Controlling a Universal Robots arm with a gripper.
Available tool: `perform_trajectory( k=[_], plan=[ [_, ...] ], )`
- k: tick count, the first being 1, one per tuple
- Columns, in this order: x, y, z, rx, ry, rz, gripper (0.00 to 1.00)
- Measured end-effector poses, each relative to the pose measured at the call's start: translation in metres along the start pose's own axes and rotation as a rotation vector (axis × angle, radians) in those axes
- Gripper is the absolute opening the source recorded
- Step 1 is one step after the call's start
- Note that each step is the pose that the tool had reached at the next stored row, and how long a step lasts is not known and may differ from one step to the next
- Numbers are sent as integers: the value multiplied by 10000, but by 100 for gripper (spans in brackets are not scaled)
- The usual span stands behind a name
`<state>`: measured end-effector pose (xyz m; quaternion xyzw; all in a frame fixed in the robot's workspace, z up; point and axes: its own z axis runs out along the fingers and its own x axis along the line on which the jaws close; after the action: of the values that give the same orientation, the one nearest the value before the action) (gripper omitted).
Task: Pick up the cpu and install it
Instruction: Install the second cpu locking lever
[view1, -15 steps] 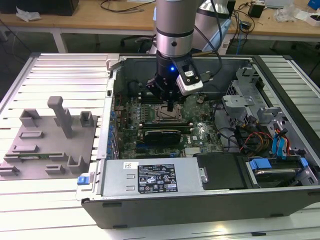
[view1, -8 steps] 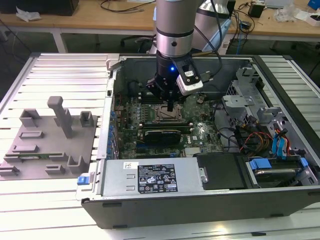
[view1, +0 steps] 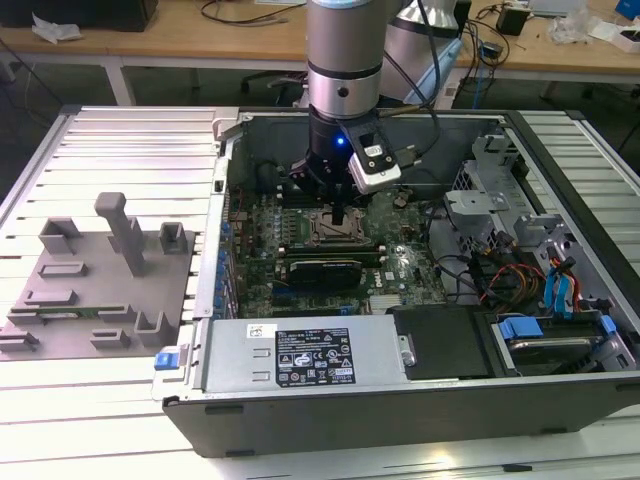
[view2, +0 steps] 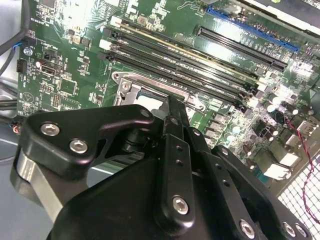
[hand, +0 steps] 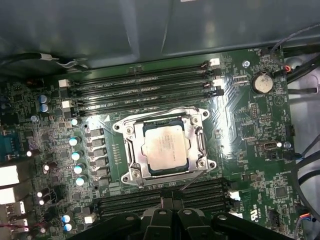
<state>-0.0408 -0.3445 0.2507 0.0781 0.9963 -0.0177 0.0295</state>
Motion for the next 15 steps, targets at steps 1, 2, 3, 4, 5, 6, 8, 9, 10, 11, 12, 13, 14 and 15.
perform_trajectory(
  k=[1,2,3,4,5,6,8,9,10,11,12,13,14,15],
  plan=[
    [6,-1,3,-1,-9,-1,11],
    [13,-1,9,-5,-22,0,11],
    [17,-1,16,-6,-26,1,11],
    [20,-2,22,-6,-28,1,11],
    [22,-4,26,-5,-30,-2,11],
    [22,-10,27,-5,-29,0,11],
    [15,-55,28,-5,-30,1,11],
    [12,-77,29,-4,-29,0,11],
    [7,-109,31,-4,-29,0,11],
    [3,-129,32,-6,-30,0,11],
    [0,-154,34,-6,-30,0,11],
    [4,-162,46,-8,-35,-2,11],
    [8,-164,55,-9,-42,-8,11],
    [12,-165,66,-11,-49,-34,11]
  ],
)
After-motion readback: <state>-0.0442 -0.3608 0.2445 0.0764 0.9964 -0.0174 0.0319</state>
